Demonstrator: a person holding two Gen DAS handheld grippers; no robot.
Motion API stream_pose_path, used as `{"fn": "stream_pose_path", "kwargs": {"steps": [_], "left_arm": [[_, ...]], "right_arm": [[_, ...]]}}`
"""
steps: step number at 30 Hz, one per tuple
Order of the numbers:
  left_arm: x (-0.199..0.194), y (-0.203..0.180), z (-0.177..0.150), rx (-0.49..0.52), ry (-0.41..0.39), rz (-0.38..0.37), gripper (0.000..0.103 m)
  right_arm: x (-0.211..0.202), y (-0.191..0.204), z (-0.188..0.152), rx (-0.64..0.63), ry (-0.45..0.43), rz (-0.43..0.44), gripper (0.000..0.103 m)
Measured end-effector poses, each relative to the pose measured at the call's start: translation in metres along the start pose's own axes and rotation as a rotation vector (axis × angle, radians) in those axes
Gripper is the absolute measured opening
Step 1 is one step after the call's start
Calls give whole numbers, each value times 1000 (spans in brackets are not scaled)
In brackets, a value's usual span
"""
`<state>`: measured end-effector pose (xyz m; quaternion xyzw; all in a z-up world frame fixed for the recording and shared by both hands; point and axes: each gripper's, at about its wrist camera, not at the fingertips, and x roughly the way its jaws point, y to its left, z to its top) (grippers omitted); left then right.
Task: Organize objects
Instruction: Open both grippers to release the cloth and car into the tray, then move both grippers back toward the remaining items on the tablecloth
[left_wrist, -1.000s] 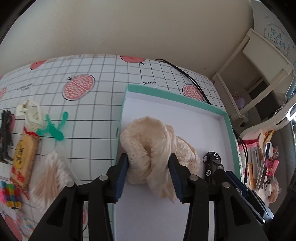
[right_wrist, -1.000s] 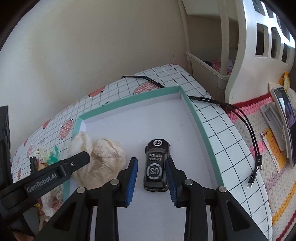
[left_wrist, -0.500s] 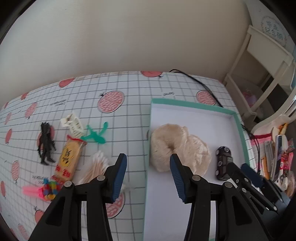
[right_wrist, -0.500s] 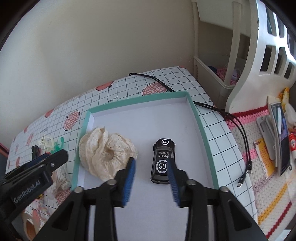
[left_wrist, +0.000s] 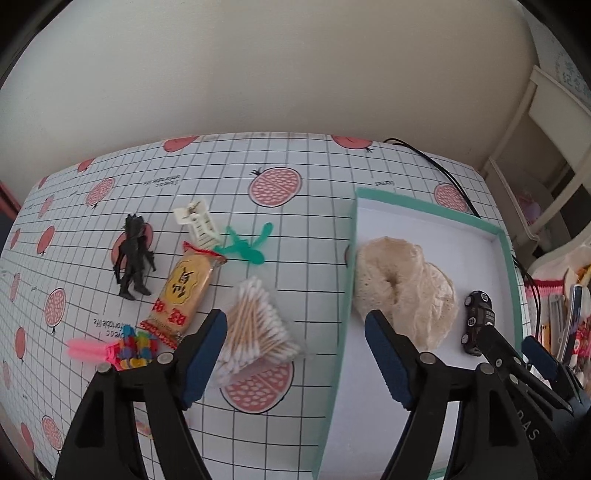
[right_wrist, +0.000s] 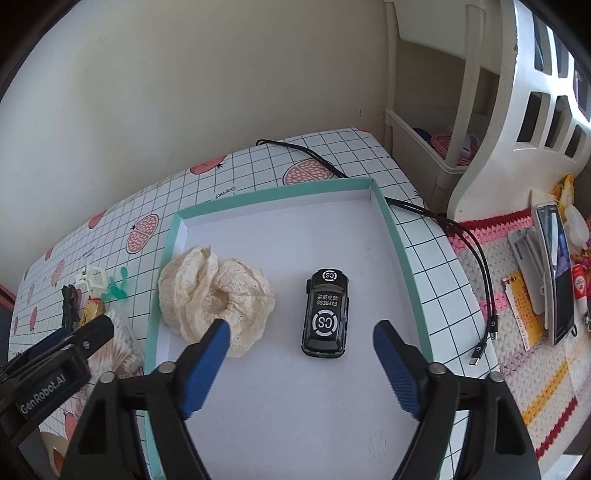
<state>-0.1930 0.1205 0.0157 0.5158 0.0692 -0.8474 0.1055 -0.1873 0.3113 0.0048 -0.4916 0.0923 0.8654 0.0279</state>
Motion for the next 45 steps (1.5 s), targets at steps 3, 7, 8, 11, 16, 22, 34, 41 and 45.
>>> {"fn": "stream_pose_path", "kwargs": {"steps": [3,7,8,11,16,22,34,41,45], "left_arm": [[-2,5,-1,-19,-16,16,79],[-3,9,-2,-33,-23,18,91],[-3,10,-2,-35,-26,19,99],[-6,11,-3,-30,-45,27,99],[-6,14,-5,-37,-54,33,101],[-12,20,-6,-36,-82,40,102],[-28,53,-19,-101,-87,42,103],[-39,81,-21,-156,-114,44,103],[-42,101,-24,-196,-115,55,103]], "right_arm": [[-1,2,0,-12,-5,-3,96],[-2,3,-1,-25,-4,0,103],[-2,3,-1,-28,-4,-3,103],[-1,5,-2,-38,-3,-8,103],[-1,6,-2,-45,-5,-20,103],[1,11,-3,-81,-1,-56,103],[-4,19,-4,-10,19,-12,103],[-14,36,-7,-34,-3,57,103],[-30,50,-6,-47,-79,142,103]]}}
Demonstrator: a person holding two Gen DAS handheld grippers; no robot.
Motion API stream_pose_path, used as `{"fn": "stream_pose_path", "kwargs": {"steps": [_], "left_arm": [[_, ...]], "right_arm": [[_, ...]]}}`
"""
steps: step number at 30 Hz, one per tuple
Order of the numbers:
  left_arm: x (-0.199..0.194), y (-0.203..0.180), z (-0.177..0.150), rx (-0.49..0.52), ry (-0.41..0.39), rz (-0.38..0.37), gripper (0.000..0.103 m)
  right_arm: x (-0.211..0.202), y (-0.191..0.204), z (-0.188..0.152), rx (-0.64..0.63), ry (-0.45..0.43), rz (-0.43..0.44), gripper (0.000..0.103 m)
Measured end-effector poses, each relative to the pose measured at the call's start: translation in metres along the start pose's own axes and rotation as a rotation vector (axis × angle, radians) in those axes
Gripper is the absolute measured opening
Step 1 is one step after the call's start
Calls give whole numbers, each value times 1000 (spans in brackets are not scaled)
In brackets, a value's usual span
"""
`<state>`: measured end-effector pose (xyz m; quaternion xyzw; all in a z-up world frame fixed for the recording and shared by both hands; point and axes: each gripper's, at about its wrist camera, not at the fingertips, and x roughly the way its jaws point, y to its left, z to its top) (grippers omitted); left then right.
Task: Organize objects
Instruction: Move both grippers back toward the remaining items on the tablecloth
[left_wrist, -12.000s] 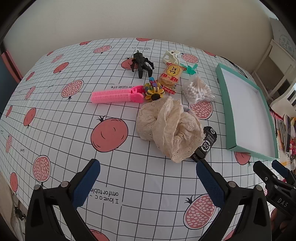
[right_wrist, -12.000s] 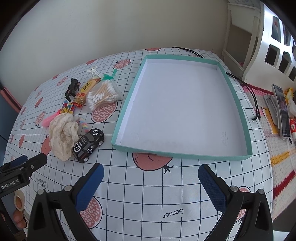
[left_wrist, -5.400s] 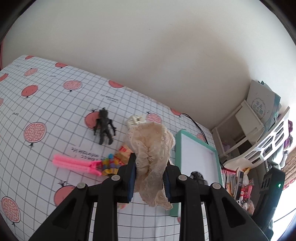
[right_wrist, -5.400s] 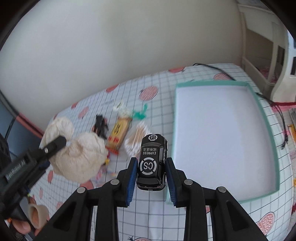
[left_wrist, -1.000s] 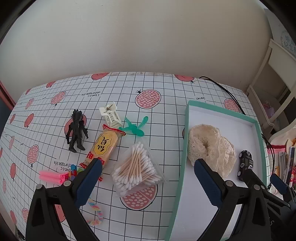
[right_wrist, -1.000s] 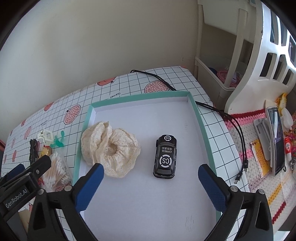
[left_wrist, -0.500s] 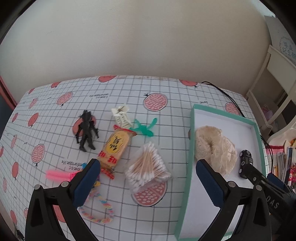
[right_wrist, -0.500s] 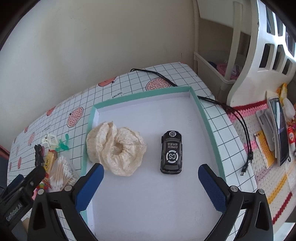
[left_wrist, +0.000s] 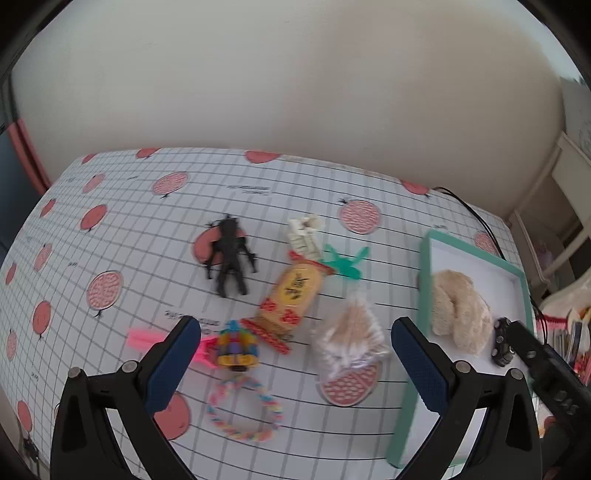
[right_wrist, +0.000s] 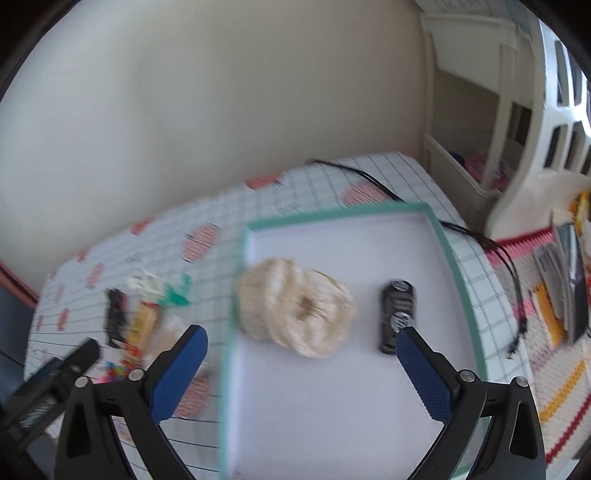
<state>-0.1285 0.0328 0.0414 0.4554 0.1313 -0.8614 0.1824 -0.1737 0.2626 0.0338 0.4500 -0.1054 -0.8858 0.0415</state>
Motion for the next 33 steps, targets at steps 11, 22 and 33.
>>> {"fn": "stream_pose_path", "kwargs": {"steps": [11,22,33], "left_arm": [[-4,82,2,-173,6,37,103],[19,98,-15,-132,158,-10,103],[57,97,-42,-88,341,-8,103]], "right_arm": [[10,69,-13,-124,59,106,103],[34,110,-36,-258,99,113,103],[54,123,-48,-294,115,102,102]]}}
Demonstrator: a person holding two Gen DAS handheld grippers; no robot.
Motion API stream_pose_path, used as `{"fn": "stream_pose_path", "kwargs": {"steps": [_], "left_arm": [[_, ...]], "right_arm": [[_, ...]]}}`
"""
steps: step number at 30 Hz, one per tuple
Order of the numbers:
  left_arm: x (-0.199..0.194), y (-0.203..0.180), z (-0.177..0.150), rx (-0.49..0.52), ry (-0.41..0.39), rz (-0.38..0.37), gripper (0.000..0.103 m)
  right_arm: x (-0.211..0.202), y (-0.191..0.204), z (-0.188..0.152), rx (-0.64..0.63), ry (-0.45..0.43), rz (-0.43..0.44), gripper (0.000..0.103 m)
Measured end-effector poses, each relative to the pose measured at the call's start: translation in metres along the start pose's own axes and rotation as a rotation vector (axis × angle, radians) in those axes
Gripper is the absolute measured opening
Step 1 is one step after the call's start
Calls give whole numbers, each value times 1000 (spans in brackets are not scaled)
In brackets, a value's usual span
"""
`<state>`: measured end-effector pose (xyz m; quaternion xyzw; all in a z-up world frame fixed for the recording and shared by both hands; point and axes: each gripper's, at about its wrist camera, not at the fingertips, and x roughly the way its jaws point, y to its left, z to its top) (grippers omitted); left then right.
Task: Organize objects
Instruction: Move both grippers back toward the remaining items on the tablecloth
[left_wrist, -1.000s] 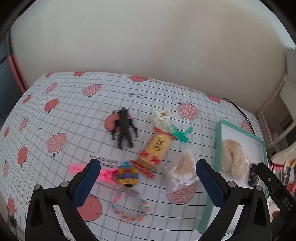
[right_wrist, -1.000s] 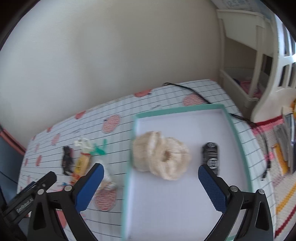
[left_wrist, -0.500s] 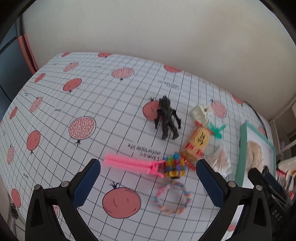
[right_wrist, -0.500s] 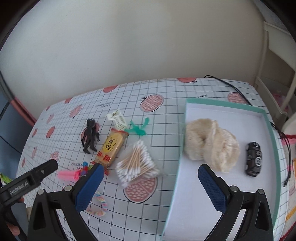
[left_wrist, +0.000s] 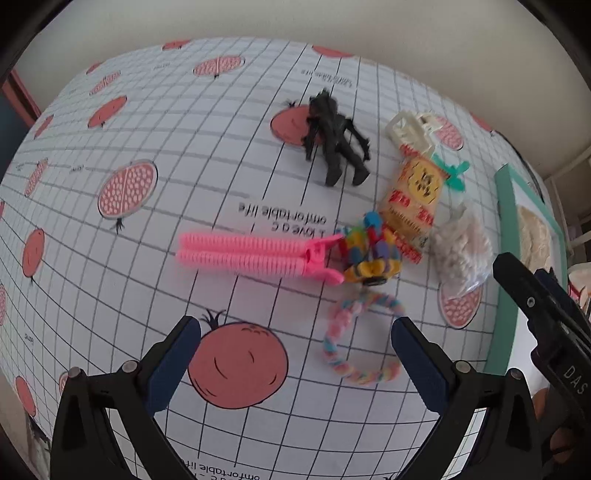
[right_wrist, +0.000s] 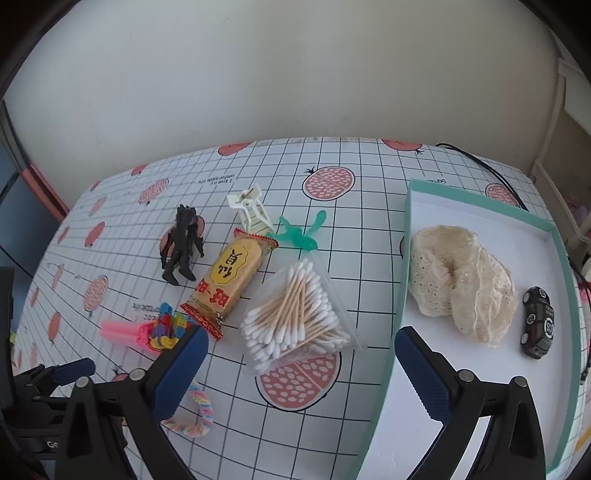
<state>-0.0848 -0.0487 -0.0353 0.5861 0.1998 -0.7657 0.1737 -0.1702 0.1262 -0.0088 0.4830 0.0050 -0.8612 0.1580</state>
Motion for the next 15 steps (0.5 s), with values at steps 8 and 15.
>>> {"fn": "stream_pose_path", "kwargs": {"steps": [8,15], "left_arm": [[10,-12,-6,45,45,20,103],[13,-21,-11,80,60,47,102]], "right_arm": [[12,5,-5,-16,11,10,99],[20,5,-8,2,19,34,91]]}}
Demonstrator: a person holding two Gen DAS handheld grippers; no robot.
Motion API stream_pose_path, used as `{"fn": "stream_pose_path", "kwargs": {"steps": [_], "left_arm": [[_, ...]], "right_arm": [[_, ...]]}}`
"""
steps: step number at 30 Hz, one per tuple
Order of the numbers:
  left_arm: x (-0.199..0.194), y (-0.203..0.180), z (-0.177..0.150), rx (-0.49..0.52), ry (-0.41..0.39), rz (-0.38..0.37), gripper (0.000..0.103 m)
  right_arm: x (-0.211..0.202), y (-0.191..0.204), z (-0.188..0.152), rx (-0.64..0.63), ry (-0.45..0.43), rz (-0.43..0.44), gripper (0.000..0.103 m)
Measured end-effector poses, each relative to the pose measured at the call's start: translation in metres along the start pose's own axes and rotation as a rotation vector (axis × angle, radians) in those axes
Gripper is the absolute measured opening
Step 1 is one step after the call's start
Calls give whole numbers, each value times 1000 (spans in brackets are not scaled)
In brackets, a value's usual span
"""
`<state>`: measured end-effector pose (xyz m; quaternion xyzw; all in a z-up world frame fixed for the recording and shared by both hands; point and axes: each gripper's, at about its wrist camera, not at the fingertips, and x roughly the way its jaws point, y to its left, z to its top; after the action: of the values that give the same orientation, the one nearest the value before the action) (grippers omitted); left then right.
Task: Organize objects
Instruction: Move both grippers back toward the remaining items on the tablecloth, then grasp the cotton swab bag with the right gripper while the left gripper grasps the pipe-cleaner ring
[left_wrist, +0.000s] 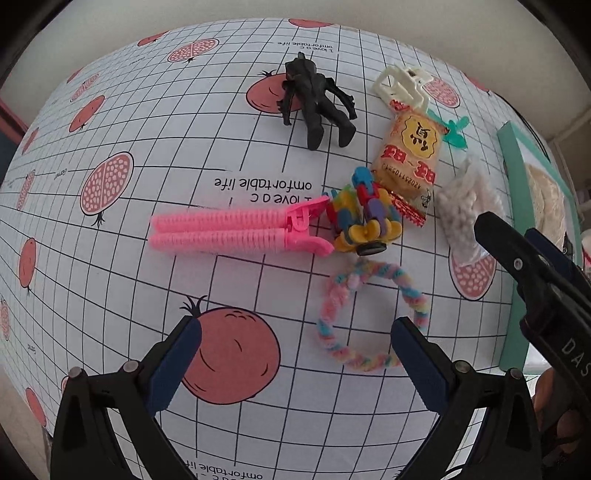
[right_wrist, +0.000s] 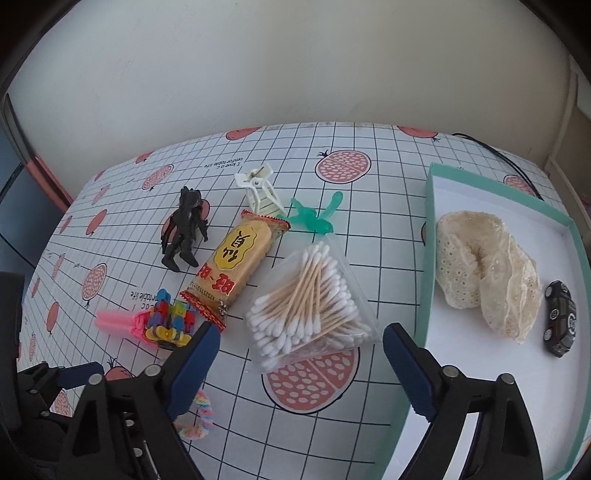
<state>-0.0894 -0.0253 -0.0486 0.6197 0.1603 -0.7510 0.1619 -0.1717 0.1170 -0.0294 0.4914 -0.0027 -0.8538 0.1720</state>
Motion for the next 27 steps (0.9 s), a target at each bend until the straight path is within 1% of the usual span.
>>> {"fn": "stream_pose_path", "kwargs": {"steps": [3,10,12,13,19,24,27], "left_arm": [[0,-3,-2,6,4,2,102],[0,-9,-5,28,11,22,101],[-1,-10,-6,30,13,26,92],[0,-11,-7,30,17,27,85],[2,-13,-11,43,29,50,83],[-3,-12,-12,22,15,33,71],[-7,-11,-14,11,2,35,61]], "right_arm": [[3,0,-1,6,3,3,89],[10,1,-3,8,10,-9,89],[11,2,-4,5,10,-20,89],[12,1,-4,4,11,-22,89],[19,-1,-6,21,19,-44,89],[21,0,-7,18,14,-53,89],[22,2,-7,7,11,-67,88]]}}
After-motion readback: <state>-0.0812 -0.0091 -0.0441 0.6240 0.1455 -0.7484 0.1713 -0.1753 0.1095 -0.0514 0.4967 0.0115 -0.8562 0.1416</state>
